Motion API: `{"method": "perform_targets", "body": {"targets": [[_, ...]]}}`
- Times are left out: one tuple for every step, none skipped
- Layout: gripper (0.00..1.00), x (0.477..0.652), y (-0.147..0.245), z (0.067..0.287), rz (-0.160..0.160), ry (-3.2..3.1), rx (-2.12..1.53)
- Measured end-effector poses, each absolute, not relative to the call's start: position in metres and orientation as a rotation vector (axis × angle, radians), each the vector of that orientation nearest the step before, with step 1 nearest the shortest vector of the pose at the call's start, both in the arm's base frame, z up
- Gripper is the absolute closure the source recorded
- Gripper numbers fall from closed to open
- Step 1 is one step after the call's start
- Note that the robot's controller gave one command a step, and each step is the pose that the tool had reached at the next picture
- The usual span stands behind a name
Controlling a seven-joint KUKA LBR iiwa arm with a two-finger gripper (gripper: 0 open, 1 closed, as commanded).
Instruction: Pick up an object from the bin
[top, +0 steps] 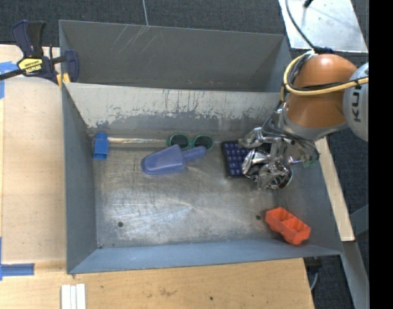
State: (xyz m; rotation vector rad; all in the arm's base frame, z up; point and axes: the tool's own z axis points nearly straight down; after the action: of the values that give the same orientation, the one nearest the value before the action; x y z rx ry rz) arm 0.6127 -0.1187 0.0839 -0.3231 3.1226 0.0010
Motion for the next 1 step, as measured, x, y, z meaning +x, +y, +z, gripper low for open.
{"method": "perform_targets", "body": {"targets": [[1.00,0.6221,-0.1132,0.0898,-0.005,3.093,-0.495]]}}
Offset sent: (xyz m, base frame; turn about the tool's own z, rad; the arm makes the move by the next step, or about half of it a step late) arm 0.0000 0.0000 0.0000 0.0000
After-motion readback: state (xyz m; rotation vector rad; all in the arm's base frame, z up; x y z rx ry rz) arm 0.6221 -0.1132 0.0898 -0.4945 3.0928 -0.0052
